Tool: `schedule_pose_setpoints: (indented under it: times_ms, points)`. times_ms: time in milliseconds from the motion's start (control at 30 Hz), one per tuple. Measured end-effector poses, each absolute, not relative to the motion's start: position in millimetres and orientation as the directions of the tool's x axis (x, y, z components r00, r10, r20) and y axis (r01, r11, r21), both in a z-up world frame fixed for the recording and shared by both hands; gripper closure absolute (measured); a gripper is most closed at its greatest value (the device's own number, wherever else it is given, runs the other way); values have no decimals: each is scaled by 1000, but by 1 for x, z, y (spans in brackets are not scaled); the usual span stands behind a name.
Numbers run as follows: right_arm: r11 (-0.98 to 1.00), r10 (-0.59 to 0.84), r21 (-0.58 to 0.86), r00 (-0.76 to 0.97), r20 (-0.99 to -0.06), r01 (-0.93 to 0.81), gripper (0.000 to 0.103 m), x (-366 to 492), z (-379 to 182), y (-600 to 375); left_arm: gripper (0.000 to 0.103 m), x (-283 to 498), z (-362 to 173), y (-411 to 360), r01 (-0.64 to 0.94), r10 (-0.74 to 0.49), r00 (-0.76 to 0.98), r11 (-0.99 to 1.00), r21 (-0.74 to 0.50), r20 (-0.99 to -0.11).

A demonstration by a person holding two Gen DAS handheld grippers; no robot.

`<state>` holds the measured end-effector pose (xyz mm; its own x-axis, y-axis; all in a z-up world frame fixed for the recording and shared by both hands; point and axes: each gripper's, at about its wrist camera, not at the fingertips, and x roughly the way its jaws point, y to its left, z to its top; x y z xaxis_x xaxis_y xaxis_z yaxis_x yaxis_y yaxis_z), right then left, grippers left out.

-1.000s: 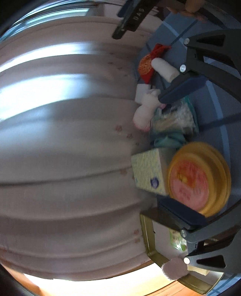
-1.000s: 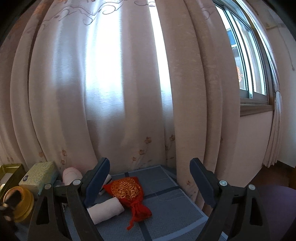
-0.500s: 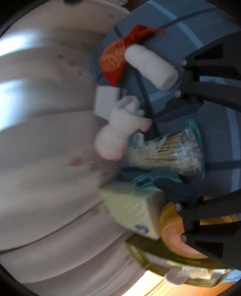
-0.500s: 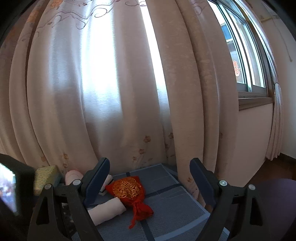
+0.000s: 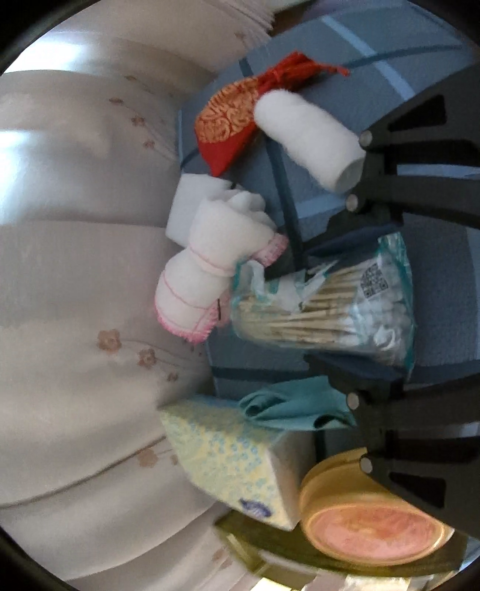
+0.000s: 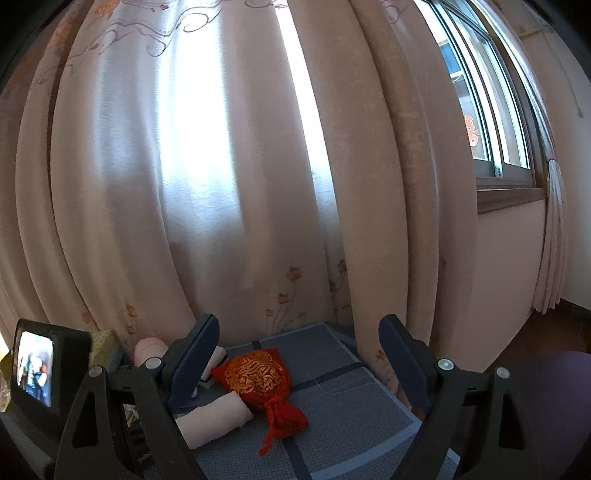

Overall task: Organize soft objects
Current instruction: 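Grasp the bag of cotton swabs with the left gripper and lift it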

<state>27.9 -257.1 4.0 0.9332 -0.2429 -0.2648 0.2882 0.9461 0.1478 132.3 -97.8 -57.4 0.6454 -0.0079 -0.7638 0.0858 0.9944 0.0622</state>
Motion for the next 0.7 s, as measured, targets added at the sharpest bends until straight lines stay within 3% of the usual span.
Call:
schedule_pose_setpoints:
  times_ms: [133,267,433,700]
  points:
    - [942,-246,157,928,-279,296,13,30,3,-260,53,131,-57,-83,87,-81,633,996,-33,-770]
    - [940,-244,167,927,-284,298,13,30,2,-263,51,129,-56,-80,80,-84,632,996,-43,-770]
    - [939,-240,173,926,-293,298,13,31,1,-264,63,121,-52,-59,84,-169,641,985,-151,-748]
    - [929,-229,210,919,-320,304,13,32,-3,-270,64,84,-34,-36,149,-316,687,943,-299,-655]
